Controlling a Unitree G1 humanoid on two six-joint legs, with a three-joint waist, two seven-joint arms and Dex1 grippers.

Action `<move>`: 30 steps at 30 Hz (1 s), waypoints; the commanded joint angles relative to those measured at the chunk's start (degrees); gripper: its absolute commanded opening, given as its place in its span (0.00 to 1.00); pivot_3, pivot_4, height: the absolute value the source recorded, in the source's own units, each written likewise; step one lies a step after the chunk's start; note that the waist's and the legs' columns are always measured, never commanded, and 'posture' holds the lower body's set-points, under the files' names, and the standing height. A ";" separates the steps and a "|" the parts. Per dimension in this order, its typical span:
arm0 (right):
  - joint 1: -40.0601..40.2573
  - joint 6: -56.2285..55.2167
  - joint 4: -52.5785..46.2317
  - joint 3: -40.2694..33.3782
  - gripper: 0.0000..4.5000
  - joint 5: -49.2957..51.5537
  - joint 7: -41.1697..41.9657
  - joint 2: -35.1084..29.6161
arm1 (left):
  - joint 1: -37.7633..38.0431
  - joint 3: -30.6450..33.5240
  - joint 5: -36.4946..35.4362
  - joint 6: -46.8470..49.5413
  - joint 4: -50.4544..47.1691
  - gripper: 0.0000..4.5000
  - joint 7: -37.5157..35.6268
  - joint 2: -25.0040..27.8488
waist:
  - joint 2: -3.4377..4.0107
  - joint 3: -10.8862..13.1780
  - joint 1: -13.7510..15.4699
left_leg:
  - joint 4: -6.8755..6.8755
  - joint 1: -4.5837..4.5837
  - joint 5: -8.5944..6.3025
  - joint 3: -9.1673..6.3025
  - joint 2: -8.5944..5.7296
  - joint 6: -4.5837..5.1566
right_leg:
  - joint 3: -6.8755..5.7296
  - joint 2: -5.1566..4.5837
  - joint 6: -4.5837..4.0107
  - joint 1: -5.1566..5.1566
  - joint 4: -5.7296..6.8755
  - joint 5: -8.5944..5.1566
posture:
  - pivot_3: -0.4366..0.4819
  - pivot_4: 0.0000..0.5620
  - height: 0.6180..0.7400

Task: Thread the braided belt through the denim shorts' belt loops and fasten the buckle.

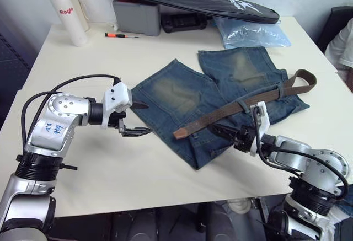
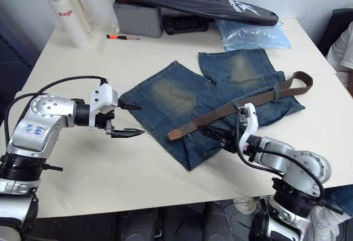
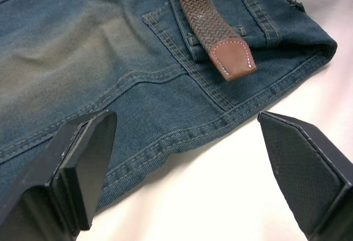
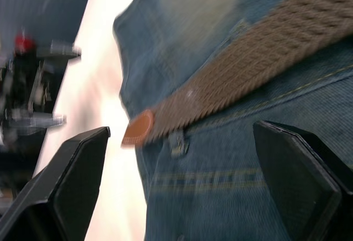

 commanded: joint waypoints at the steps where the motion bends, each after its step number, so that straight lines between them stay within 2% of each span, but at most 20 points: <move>1: -2.71 0.25 1.88 -3.33 0.99 2.05 -5.23 2.56 | 0.21 2.45 -0.41 0.08 -2.88 1.00 0.58 1.38 | 0.00 0.00 -0.31 | 0.00 -0.01 0.00 0.00 0.00 0.00 | 0.00 0.00 0.00 0.00 0.00 0.00 | 0.48 0.27 1.00; 7: -6.97 0.20 5.46 -7.19 0.99 1.23 -11.08 8.09 | 1.94 3.76 -0.89 1.47 -5.13 1.00 1.67 2.13 | 0.01 0.01 -0.71 | -0.14 0.03 0.00 0.04 0.00 -0.01 | -0.01 0.00 0.00 -0.06 -0.02 0.00 | 0.48 0.27 1.00; 16: -5.79 -0.73 5.37 -4.39 0.99 3.19 -15.84 18.73 | 3.93 4.27 -1.03 2.83 -7.54 1.00 3.70 1.98 | 0.02 0.01 -1.91 | -0.29 0.05 0.01 0.12 0.01 -0.02 | -0.02 0.00 -0.01 -0.14 -0.02 -0.01 | 0.48 0.27 1.00; 23: -4.51 -4.51 7.06 -3.24 0.99 3.25 -17.37 19.98 | 4.33 4.28 -0.53 2.48 -7.54 1.00 3.79 2.65 | 0.03 0.01 -2.00 | -0.35 0.08 0.02 0.16 0.01 -0.04 | -0.03 -0.01 -0.02 -0.18 -0.04 -0.01 | 0.48 0.27 1.00; 26: -4.12 -6.85 7.65 -4.23 0.81 5.15 -18.62 19.63 | 4.39 4.18 -0.54 2.38 -7.60 1.00 3.79 2.58 | 0.03 0.01 -2.01 | -0.35 0.09 0.02 0.17 0.01 -0.04 | -0.02 -0.01 -0.02 -0.16 -0.04 -0.01 | 0.48 0.27 1.00; 30: -4.73 -8.86 8.44 -6.01 0.35 9.00 -21.27 17.44 | 4.24 3.73 -0.19 1.81 -7.00 1.00 3.76 2.29 | 0.04 0.02 -1.99 | -0.36 0.08 0.02 0.17 0.01 -0.04 | -0.02 -0.01 -0.02 -0.18 -0.04 -0.01 | 0.48 0.27 1.00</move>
